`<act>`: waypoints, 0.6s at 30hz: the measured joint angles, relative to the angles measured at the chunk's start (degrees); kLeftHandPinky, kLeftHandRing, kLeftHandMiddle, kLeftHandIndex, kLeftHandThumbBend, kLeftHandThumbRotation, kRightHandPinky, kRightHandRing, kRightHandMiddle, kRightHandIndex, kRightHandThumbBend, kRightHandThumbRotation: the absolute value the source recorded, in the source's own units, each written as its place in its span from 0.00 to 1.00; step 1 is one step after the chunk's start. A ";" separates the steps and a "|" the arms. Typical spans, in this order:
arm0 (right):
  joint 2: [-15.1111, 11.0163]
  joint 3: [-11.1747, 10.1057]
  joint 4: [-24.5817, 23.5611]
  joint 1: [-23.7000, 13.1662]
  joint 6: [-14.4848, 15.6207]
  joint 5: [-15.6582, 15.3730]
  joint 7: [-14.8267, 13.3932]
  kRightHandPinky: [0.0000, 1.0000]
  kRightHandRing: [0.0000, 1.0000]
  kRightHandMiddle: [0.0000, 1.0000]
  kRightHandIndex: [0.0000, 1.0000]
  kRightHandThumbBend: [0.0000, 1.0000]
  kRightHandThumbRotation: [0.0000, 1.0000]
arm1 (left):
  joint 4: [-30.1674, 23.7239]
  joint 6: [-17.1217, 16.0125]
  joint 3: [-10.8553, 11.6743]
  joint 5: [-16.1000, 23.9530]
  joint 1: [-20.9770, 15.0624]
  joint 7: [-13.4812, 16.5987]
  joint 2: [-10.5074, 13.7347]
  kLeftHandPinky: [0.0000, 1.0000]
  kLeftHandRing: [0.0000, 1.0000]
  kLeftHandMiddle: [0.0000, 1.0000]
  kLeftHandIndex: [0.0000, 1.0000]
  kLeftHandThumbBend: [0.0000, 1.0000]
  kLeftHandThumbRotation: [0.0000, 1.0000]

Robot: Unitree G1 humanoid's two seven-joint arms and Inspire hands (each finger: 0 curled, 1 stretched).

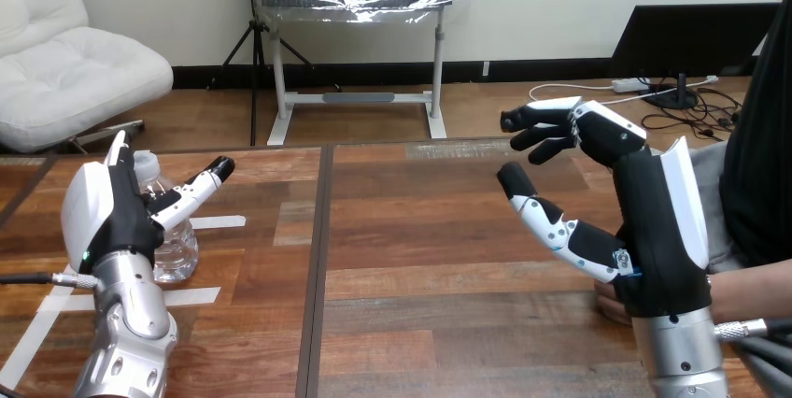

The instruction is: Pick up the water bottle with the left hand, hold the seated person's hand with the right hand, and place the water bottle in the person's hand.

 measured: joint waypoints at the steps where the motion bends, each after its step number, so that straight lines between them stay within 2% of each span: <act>1: 0.00 0.00 0.00 0.00 0.03 -0.01 0.00 0.48 0.57 0.63 0.59 0.46 0.05 | 0.00 0.00 -0.09 -0.02 0.00 0.01 0.02 0.81 0.88 0.91 0.92 0.91 0.61; 18: -0.14 0.00 -0.01 0.00 0.09 0.02 0.00 0.48 0.57 0.62 0.58 0.46 0.04 | 0.10 0.13 -0.29 -2.80 0.00 0.10 0.10 0.76 0.84 0.89 0.89 0.84 0.55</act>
